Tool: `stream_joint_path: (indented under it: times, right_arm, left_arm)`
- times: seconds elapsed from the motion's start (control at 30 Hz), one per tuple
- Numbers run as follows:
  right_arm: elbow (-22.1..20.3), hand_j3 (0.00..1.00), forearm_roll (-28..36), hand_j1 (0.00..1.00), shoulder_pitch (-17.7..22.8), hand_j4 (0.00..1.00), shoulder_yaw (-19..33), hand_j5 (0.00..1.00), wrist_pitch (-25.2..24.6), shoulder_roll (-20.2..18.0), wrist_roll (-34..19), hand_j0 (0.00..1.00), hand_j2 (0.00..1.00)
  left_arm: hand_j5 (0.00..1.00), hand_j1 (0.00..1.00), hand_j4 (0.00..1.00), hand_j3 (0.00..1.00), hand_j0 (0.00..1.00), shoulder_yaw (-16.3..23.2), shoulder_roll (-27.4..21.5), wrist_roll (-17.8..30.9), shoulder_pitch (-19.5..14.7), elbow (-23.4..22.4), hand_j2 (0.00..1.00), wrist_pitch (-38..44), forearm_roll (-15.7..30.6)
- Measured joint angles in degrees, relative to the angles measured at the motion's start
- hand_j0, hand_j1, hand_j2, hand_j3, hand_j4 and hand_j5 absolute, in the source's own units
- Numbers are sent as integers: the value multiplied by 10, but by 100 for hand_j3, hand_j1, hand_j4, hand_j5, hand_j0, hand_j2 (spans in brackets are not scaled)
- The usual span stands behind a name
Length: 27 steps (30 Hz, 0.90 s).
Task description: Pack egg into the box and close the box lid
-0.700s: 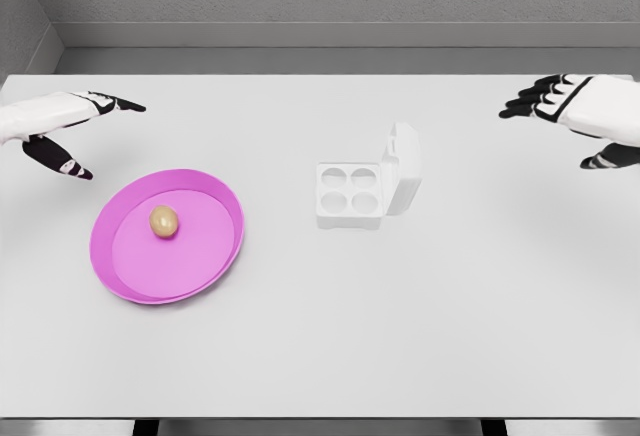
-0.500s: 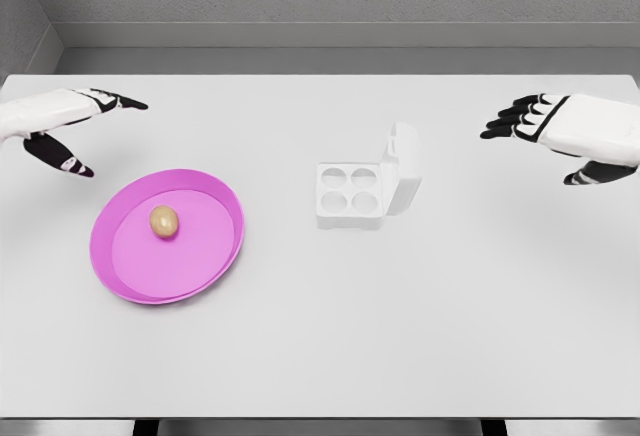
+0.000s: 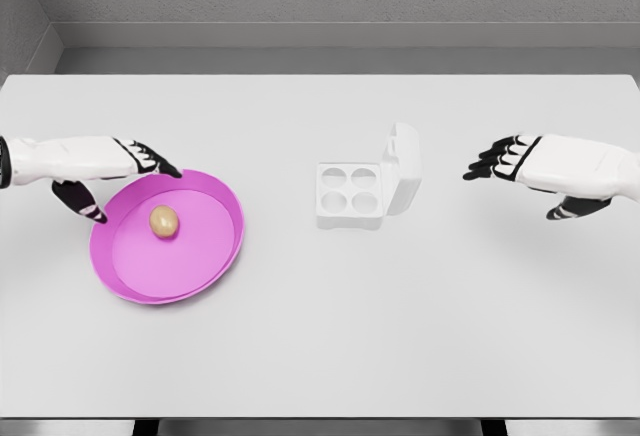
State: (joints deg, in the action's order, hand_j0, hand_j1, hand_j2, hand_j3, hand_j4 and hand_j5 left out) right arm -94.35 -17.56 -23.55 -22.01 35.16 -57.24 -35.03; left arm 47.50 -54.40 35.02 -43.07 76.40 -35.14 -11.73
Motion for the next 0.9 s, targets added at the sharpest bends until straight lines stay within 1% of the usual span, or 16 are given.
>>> stream_joint_path:
  times: [0.2,0.27,0.3,0.43,0.53,0.83,0.87,0.9]
  right_arm:
    - [8,100,-1,100,-2,100,0,100,0,4,0,100,100]
    - [8,100,-3,100,-4,100,1,100,0,3,0,100,100]
    - [8,100,-3,100,-4,100,1,100,0,3,0,100,100]
    - [9,100,-5,100,-3,100,-1,100,0,1,0,100,100]
    - [9,100,-7,100,-2,100,-4,100,0,-2,0,100,100]
    - [7,100,-8,100,-1,100,-17,100,0,-2,0,100,100]
    - [7,100,-8,100,-1,100,-17,100,0,-2,0,100,100]
    - [6,100,-8,100,-1,100,-17,100,0,-2,0,100,100]
  left_arm:
    - [97,97,97,97,97,14,17,0,3,1,97,0,-34]
    - [94,94,94,94,94,16,23,0,3,1,94,0,-39]
    - [92,92,92,92,92,17,25,0,3,0,92,0,-40]
    - [92,92,92,92,92,18,31,0,4,0,92,0,-44]
    - [83,83,83,83,83,19,32,0,5,0,83,0,-46]
    - [82,82,82,82,82,26,35,0,5,3,82,0,-55]
    - [78,78,78,78,78,27,35,0,5,3,78,0,-55]
    - [77,77,77,77,77,28,35,0,6,3,77,0,-55]
